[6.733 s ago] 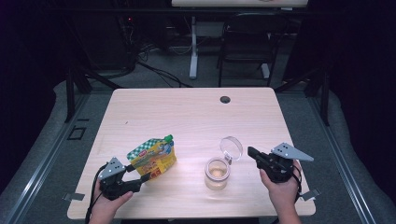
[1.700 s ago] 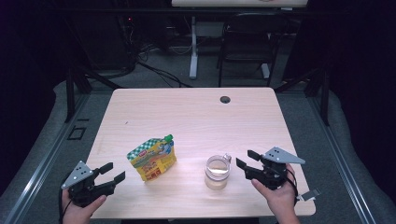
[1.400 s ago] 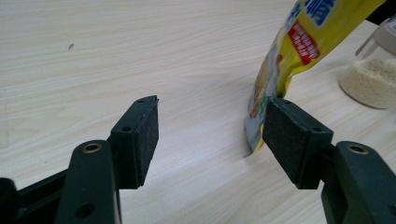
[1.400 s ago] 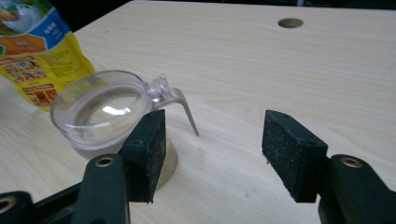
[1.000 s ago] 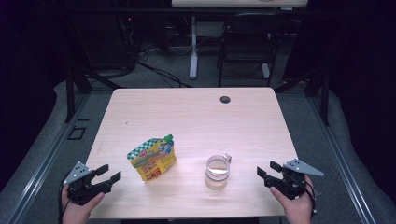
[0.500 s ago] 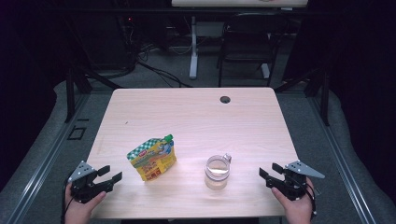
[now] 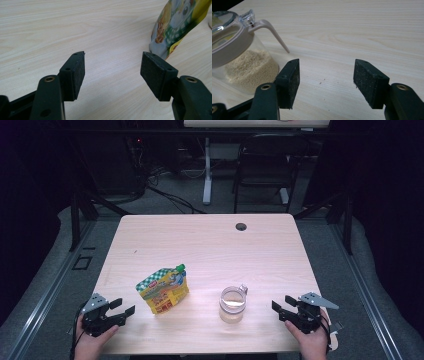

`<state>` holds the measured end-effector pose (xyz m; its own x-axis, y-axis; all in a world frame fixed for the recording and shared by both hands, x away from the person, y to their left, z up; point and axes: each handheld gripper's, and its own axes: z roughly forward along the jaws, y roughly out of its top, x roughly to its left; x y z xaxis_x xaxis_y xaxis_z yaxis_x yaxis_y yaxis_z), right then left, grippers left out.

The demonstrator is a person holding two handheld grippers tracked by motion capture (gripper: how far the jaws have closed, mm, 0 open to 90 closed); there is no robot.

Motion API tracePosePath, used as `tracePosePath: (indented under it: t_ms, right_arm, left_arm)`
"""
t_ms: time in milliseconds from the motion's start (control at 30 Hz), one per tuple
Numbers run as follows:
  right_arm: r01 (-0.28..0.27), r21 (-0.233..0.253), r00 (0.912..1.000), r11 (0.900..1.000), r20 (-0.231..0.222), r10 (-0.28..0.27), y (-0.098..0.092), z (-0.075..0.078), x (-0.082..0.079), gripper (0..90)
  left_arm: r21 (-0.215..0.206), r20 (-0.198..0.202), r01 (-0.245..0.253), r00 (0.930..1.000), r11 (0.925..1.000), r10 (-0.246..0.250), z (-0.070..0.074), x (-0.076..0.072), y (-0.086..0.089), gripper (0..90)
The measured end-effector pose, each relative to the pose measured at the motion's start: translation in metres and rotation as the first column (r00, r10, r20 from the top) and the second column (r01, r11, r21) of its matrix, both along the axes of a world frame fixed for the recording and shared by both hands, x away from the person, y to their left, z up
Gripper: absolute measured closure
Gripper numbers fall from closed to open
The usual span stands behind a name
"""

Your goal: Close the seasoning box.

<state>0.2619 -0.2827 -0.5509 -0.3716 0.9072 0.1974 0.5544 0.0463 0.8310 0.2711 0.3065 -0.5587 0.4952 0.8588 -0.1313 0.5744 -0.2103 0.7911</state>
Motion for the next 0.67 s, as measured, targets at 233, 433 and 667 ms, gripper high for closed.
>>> tracePosePath:
  t_ms: [233,433,667]
  right_arm:
    - [-0.025,-0.031,0.9997,0.999,-0.004,0.025,0.0051,0.0000,-0.0002,37.9]
    - [-0.030,-0.019,0.9995,0.999,-0.006,0.030,0.0067,-0.0005,-0.0001,37.9]
    - [-0.022,-0.047,0.9997,0.999,0.014,0.022,0.0065,0.0004,-0.0012,36.9]
  left_arm:
    - [0.022,-0.016,0.004,0.9999,0.9998,-0.004,-0.0030,0.0026,-0.0015,37.4]
    - [0.032,-0.005,0.012,0.9999,0.9994,-0.012,-0.0025,0.0031,-0.0012,38.5]
    - [0.030,0.017,0.008,0.9998,0.9995,-0.009,-0.0007,0.0042,0.0001,38.1]
